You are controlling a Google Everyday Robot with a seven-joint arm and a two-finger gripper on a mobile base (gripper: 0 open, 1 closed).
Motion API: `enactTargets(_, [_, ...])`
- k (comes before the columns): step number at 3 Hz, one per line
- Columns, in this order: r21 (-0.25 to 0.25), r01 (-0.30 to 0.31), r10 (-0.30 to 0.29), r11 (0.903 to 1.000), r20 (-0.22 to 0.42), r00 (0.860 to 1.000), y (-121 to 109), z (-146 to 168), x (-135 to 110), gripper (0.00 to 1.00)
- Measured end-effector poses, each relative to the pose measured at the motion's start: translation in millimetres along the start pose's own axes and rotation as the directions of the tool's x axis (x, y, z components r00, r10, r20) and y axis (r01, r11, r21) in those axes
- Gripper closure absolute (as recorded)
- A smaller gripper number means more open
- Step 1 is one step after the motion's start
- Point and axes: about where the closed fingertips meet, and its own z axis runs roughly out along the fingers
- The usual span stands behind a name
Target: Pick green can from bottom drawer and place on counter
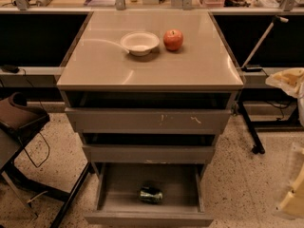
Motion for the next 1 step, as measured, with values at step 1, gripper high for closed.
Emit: enactTargets(1, [0.000,0.000,0.000,1.0000,0.000,1.000,0.1,0.0,0.0,0.00])
